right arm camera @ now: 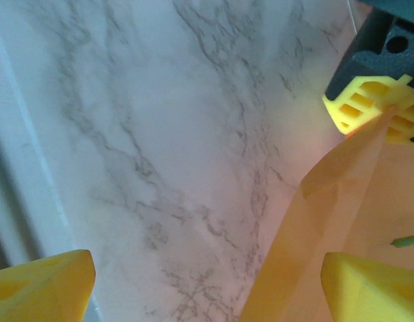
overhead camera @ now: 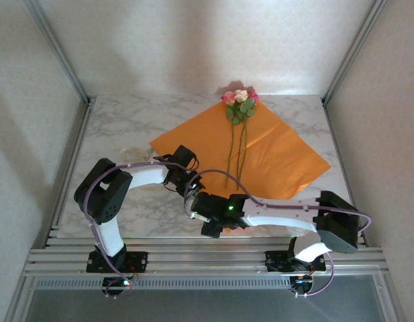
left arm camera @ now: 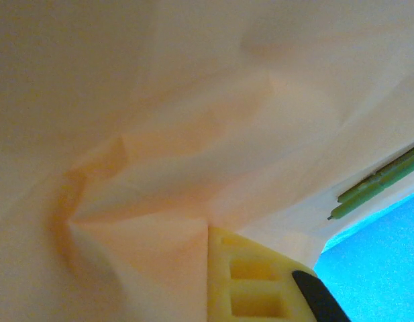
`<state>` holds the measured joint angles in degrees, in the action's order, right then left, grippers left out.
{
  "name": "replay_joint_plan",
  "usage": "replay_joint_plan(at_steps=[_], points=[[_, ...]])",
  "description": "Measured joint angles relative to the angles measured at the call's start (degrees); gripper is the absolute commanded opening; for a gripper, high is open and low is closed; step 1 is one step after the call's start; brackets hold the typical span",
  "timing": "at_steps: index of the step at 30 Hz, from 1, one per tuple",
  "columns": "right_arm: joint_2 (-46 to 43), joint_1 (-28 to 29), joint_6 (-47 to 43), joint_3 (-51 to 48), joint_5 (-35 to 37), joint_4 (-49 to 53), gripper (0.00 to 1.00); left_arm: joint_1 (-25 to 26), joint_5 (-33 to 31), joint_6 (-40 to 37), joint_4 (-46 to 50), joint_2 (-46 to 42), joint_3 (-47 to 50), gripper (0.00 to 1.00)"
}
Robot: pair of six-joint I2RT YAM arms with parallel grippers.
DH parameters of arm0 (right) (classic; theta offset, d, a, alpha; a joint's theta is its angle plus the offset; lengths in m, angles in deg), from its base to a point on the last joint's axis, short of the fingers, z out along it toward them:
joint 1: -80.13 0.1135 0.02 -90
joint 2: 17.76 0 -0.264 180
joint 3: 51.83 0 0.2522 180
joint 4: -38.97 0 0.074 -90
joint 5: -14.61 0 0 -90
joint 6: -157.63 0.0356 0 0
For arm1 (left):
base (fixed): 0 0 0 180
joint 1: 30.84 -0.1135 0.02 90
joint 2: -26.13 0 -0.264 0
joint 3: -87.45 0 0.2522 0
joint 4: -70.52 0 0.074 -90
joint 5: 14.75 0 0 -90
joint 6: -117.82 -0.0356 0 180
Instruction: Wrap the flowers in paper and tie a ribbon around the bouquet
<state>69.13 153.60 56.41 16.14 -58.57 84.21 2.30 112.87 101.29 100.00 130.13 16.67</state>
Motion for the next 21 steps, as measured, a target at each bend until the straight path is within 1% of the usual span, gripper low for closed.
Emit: replay_joint_plan(at_steps=[1,3,5,7,8,9,10,13,15,16,19,21], points=[[1.44,0.07,0.46,0.85,1.90,0.55,0.82,0.00,0.15,-0.04,0.00,0.02,0.00,0.00],[3.98,-0.04,1.44,2.51,5.84,1.36,0.74,0.00,0.37,-0.15,0.02,0.04,0.00,0.00],[5.53,-0.59,2.36,3.78,8.44,2.23,0.56,0.00,0.39,-0.26,0.07,0.04,0.00,0.00],[5.95,-1.57,3.34,4.68,9.57,3.02,0.40,0.00,0.39,-0.44,0.17,0.04,0.00,0.00],[5.97,-2.29,3.69,5.09,9.81,3.41,0.31,0.00,0.39,-0.46,0.28,0.04,0.00,0.02],[5.95,-3.15,4.11,5.55,9.73,3.87,0.23,0.00,0.39,-0.46,0.42,0.04,0.00,0.07],[5.95,-3.89,4.09,5.86,9.01,4.15,0.17,0.00,0.37,-0.63,0.55,0.04,-0.02,0.12],[5.42,-6.23,3.54,6.23,4.17,5.35,0.08,-0.02,0.15,-1.40,1.42,0.02,-0.48,0.33],[4.90,-8.20,2.64,6.71,-1.60,7.02,0.01,-0.11,-0.33,-1.46,2.05,-0.22,-0.92,0.47],[4.72,-9.18,2.21,7.13,-4.24,7.80,0.00,-0.15,-0.68,-1.60,2.29,-0.52,-0.96,0.52],[4.48,-12.63,1.29,8.92,-12.48,10.60,0.00,-0.35,-2.10,-0.20,2.93,-2.58,-0.94,0.71],[4.48,-15.34,0.94,10.36,-17.14,12.24,0.00,-0.37,-2.73,1.09,2.58,-4.59,-0.50,0.74]])
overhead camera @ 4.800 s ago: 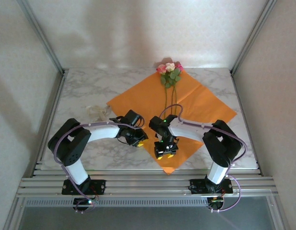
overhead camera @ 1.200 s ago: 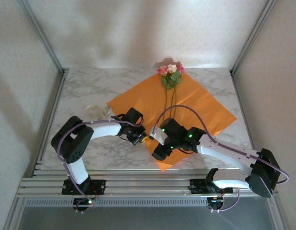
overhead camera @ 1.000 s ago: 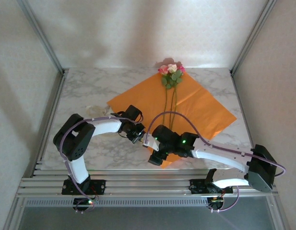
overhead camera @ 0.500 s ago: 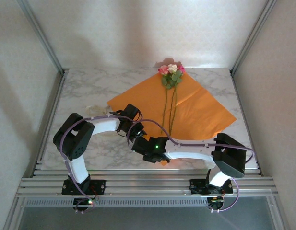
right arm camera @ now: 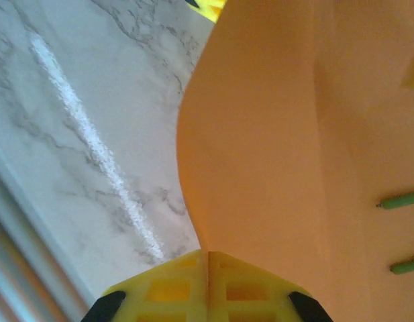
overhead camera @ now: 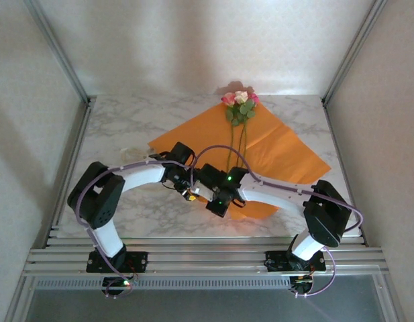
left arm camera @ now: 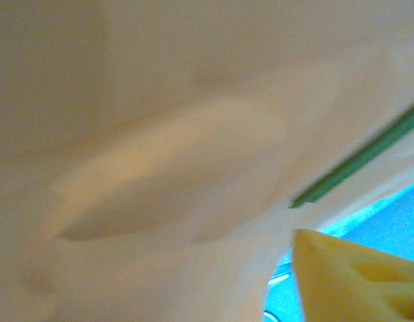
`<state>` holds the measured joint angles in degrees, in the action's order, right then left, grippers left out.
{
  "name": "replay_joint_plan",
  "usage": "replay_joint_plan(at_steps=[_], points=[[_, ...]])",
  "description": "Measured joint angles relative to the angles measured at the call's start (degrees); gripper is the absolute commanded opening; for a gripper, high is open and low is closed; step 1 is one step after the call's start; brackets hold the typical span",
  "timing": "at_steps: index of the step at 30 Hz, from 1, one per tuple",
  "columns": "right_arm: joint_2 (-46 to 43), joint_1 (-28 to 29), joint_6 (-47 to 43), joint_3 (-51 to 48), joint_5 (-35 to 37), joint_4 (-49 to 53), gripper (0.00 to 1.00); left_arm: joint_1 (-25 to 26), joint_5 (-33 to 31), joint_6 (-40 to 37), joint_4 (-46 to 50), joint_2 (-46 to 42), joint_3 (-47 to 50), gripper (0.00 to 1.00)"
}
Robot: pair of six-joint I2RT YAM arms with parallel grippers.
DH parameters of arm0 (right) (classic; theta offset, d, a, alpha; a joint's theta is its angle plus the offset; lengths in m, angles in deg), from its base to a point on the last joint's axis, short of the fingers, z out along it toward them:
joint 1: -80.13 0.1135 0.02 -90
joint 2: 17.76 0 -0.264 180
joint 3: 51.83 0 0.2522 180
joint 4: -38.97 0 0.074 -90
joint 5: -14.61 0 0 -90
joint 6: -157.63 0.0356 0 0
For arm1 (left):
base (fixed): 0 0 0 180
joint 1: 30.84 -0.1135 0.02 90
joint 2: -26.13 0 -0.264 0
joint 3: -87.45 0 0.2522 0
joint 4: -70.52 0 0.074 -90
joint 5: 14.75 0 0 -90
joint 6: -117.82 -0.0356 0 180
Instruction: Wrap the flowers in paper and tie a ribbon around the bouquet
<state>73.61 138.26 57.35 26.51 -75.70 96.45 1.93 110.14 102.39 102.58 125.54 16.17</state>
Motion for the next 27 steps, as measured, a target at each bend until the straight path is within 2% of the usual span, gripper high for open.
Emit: replay_joint_plan(at_steps=[6,13,18,19,20,24,27], points=[[0.02,-5.64,-1.16,3.37,-8.17,2.95,0.00,0.00,-0.15,4.44,-2.69,-3.61,2.91,0.72],[2.23,-6.78,-1.68,5.70,-9.27,4.59,0.00,0.17,-0.15,5.20,-3.10,-2.14,2.64,0.56],[3.61,-7.26,-2.64,6.84,-7.10,4.63,0.03,0.17,0.13,5.53,-3.13,-2.08,2.67,0.20],[3.63,-7.28,-2.73,6.84,-6.64,4.48,0.06,0.17,0.33,5.44,-3.15,-2.05,2.67,0.10],[3.63,-7.30,-2.82,6.84,-6.12,4.24,0.14,0.17,0.52,5.57,-3.21,-2.03,2.67,0.00],[2.38,-7.32,-3.23,5.20,-3.72,0.31,0.54,0.15,1.62,6.01,-4.28,-1.42,2.91,0.00],[-2.38,-7.69,-3.02,0.09,-3.37,-4.09,0.68,0.00,2.64,7.54,-6.91,-1.31,4.61,0.00]])
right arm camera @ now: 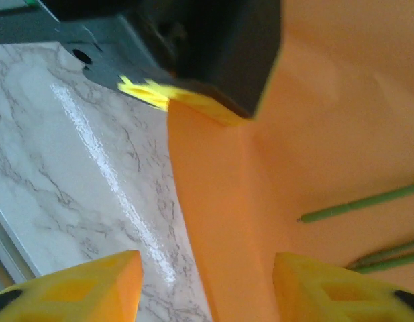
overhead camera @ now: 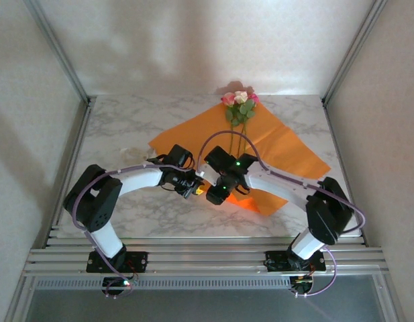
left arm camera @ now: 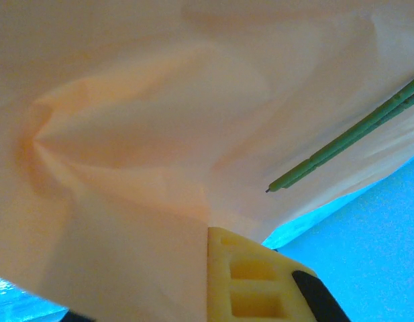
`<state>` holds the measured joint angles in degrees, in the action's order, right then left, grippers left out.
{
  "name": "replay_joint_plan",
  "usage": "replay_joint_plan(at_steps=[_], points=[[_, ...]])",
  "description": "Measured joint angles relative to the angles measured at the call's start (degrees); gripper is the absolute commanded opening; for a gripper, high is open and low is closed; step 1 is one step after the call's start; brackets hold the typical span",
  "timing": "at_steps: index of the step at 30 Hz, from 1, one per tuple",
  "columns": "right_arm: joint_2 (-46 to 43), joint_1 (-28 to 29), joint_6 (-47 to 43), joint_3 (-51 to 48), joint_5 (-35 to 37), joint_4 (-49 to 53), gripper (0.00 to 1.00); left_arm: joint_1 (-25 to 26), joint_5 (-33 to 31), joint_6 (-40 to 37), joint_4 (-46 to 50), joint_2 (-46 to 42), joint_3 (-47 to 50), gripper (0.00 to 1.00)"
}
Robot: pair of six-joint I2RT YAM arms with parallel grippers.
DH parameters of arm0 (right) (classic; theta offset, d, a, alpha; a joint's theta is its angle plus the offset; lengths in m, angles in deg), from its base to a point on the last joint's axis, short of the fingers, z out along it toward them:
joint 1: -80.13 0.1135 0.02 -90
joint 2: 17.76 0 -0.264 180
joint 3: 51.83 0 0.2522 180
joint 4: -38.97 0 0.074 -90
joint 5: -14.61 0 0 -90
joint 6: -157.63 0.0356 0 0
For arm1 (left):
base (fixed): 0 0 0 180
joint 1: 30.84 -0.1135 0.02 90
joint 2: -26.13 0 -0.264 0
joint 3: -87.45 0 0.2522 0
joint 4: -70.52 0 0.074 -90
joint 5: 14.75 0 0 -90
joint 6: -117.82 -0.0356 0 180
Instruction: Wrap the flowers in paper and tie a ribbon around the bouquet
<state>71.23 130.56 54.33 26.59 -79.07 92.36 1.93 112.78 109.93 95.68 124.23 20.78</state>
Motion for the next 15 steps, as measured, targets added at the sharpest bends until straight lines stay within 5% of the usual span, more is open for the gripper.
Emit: replay_joint_plan(at_steps=[7,15], points=[[-17.09,-1.11,0.26,-13.79,-0.85,-6.97,0.80,-1.03,2.34,2.03,-3.13,0.55,2.73,0.00],[-18.27,-1.18,-2.95,-14.40,0.68,-5.27,0.73,-1.49,3.26,2.14,-3.96,1.25,2.73,0.00]])
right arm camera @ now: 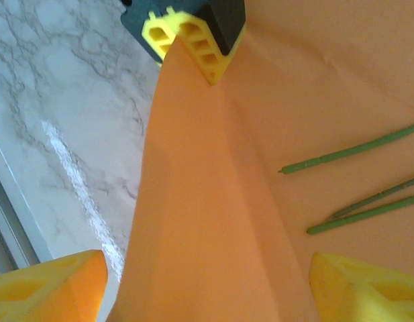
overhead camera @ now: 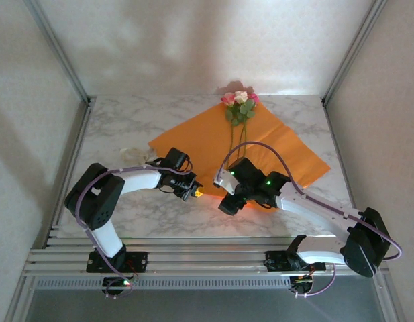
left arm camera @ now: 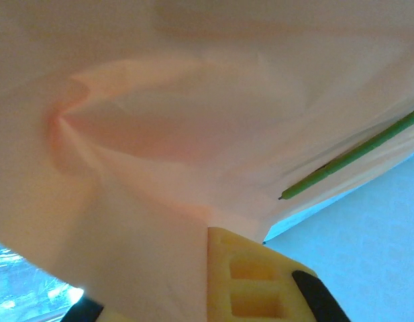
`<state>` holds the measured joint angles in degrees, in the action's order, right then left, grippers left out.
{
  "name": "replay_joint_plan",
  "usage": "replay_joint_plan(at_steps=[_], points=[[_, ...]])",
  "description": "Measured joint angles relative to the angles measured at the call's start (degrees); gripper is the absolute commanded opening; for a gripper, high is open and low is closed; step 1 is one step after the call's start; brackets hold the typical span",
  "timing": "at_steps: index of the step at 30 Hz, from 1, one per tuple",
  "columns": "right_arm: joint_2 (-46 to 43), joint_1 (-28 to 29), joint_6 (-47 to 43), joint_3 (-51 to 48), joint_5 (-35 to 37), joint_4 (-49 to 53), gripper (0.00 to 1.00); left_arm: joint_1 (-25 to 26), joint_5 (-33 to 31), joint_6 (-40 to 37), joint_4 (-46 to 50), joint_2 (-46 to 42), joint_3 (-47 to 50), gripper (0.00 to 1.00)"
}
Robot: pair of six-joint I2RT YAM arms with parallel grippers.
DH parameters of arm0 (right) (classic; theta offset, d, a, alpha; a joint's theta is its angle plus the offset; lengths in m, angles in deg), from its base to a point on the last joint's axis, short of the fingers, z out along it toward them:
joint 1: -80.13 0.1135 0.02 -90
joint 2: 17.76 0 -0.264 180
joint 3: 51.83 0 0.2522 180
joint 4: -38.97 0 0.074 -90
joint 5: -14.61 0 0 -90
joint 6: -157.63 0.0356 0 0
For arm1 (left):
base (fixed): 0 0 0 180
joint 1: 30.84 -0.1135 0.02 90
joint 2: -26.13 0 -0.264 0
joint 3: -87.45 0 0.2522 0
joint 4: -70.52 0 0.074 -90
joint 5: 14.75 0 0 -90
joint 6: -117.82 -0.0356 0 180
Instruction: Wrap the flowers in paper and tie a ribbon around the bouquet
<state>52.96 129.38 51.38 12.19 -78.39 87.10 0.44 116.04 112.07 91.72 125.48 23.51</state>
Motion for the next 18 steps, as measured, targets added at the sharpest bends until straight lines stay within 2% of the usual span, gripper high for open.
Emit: replay_joint_plan(at_steps=[5,11,13,15,18], points=[[2.10,-0.04,-1.20,0.74,3.34,3.28,0.60,-0.09,0.00,-0.02,0.02,0.02,0.00,0.00],[3.02,-0.15,-1.55,1.07,10.97,4.00,0.28,-0.37,-0.02,0.11,-0.33,0.02,0.35,0.00],[3.21,-0.20,-2.80,1.07,12.85,2.84,0.15,-0.39,-0.02,0.59,-0.79,0.02,0.79,0.00],[4.33,-0.28,-4.37,1.46,13.94,1.44,0.04,-0.39,-0.04,1.14,-1.38,0.02,1.31,0.10],[8.17,-0.81,-6.67,3.13,15.08,-1.25,0.00,-0.39,-0.20,2.05,-1.66,0.02,1.70,0.37]])
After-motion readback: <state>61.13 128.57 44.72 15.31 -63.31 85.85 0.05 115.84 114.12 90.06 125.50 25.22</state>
